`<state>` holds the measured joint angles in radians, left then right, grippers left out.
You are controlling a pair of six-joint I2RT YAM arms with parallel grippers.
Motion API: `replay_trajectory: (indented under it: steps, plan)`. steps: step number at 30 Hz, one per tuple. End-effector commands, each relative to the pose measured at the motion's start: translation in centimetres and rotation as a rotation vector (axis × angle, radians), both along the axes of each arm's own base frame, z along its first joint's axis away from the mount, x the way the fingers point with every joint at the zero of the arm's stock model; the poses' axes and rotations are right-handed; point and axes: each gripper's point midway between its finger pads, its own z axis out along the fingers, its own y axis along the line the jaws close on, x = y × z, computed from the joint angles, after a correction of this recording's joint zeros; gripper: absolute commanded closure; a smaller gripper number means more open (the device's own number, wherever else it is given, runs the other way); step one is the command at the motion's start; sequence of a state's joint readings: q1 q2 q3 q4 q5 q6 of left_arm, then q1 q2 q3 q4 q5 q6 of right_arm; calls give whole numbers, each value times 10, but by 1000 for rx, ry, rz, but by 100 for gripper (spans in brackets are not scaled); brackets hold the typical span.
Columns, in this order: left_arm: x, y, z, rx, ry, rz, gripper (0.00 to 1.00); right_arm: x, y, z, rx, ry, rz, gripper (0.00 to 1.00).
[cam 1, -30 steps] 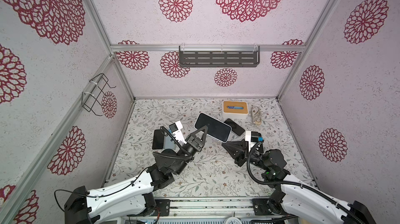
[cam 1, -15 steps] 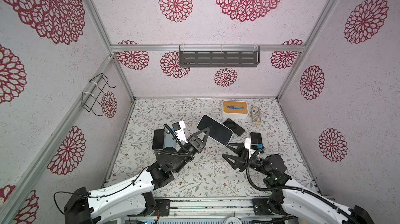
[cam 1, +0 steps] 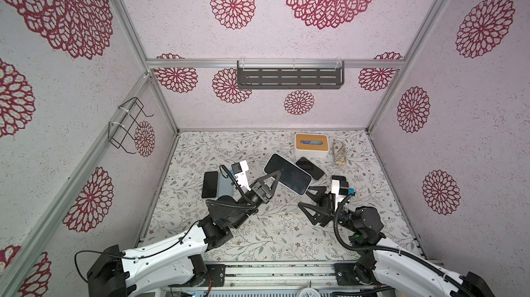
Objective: Take the phone out of the phone case
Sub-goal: Remove the phone case from the phone.
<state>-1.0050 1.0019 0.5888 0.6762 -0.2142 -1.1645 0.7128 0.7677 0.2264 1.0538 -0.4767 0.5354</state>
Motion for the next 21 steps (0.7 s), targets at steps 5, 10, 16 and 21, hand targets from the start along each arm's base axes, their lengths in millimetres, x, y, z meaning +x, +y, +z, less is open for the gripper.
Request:
replay_trajectory:
  steps: [5,10,16,21]
  plan:
    - [-6,10,24,-94,-57,-10,100,-2,-13,41,140,-36,28,29]
    - [-7,10,24,-95,-59,-13,100,0,-11,43,147,-32,42,41]
    - [-7,12,23,-98,-58,-6,100,2,-8,39,144,-17,58,50]
    - [-6,11,23,-98,-57,-6,100,2,-7,37,147,-15,63,51]
